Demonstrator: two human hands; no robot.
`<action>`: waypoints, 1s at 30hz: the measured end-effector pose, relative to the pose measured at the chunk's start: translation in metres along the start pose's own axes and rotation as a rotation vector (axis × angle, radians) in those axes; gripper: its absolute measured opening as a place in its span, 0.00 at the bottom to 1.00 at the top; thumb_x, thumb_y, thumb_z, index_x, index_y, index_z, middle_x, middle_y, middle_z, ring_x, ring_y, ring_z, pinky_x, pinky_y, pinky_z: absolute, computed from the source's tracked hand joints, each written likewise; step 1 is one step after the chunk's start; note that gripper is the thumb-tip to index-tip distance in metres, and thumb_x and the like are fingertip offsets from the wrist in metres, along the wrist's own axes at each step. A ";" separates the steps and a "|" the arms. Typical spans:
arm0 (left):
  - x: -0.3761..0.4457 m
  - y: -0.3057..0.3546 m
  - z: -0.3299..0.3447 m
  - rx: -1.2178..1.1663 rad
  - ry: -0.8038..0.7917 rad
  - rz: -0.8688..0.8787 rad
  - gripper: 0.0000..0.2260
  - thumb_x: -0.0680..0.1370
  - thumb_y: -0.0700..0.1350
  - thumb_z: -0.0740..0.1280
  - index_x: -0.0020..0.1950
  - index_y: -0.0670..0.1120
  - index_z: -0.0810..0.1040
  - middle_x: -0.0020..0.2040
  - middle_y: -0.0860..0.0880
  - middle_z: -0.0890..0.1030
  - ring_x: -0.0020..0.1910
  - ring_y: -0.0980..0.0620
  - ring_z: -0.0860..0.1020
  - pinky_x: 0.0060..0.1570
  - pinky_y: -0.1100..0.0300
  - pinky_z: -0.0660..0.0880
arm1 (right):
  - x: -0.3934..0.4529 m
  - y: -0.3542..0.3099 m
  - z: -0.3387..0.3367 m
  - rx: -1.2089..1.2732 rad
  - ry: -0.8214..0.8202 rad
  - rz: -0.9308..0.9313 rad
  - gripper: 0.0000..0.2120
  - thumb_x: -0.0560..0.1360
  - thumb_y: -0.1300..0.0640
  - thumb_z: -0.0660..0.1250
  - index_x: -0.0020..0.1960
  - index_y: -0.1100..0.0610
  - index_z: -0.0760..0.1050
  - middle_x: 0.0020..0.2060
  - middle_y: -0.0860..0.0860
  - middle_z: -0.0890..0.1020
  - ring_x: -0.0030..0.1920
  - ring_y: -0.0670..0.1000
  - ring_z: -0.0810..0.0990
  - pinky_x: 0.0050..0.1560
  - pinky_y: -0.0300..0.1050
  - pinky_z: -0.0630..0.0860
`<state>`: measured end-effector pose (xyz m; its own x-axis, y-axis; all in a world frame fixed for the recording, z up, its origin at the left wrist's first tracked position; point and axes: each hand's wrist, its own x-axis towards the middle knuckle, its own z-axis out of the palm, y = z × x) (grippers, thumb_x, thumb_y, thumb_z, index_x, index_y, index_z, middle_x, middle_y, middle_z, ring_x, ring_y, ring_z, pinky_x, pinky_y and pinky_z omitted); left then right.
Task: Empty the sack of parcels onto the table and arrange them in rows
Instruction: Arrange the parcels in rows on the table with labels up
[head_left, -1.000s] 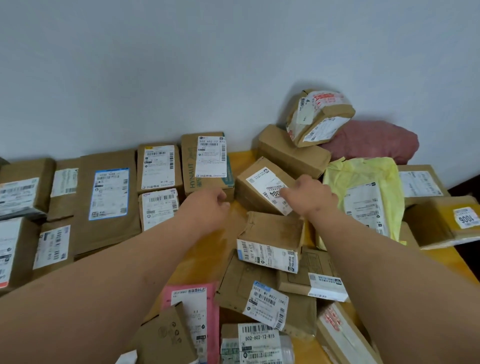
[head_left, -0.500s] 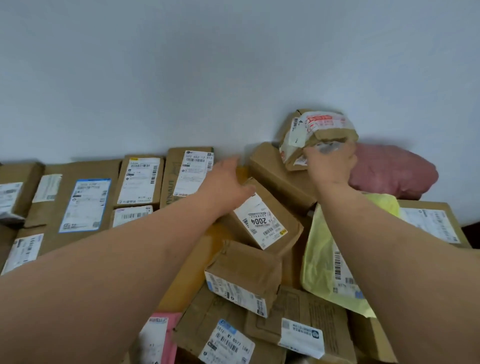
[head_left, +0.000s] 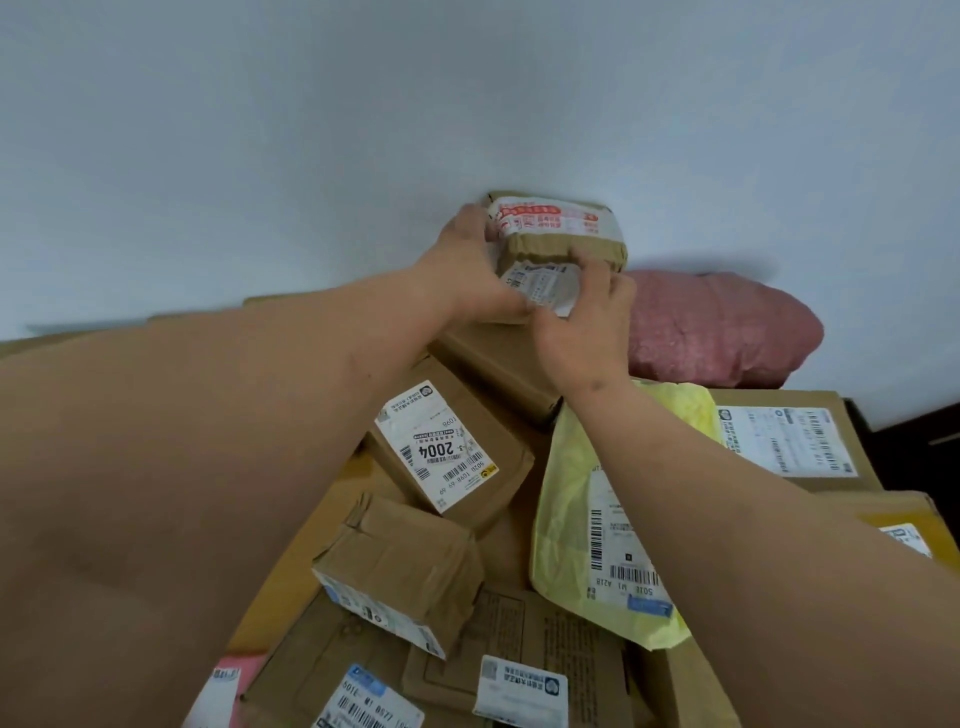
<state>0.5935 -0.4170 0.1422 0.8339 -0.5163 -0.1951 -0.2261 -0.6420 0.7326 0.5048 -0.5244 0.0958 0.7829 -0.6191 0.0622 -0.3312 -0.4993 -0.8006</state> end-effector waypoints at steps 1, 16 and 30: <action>-0.001 -0.002 0.001 0.026 -0.003 0.006 0.35 0.68 0.48 0.79 0.66 0.46 0.62 0.61 0.48 0.71 0.57 0.50 0.73 0.50 0.61 0.70 | 0.000 -0.002 0.001 0.004 -0.007 -0.006 0.32 0.73 0.59 0.69 0.75 0.54 0.64 0.66 0.58 0.64 0.68 0.60 0.67 0.71 0.52 0.66; -0.019 -0.013 -0.011 -0.300 -0.093 -0.111 0.37 0.77 0.42 0.71 0.80 0.53 0.56 0.61 0.54 0.78 0.58 0.53 0.77 0.51 0.65 0.74 | -0.011 -0.039 0.011 0.117 0.097 0.062 0.18 0.72 0.61 0.60 0.61 0.58 0.75 0.58 0.58 0.79 0.60 0.60 0.76 0.62 0.58 0.72; -0.003 -0.004 0.002 -0.311 -0.076 -0.102 0.46 0.72 0.43 0.77 0.80 0.50 0.51 0.74 0.49 0.68 0.66 0.52 0.71 0.55 0.68 0.68 | 0.024 -0.003 -0.002 0.503 0.222 0.382 0.20 0.74 0.40 0.65 0.59 0.49 0.65 0.55 0.48 0.75 0.55 0.50 0.79 0.61 0.56 0.76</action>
<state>0.5908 -0.4146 0.1383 0.8018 -0.5063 -0.3175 0.0314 -0.4949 0.8684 0.5234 -0.5393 0.1008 0.5145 -0.8331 -0.2033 -0.2357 0.0905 -0.9676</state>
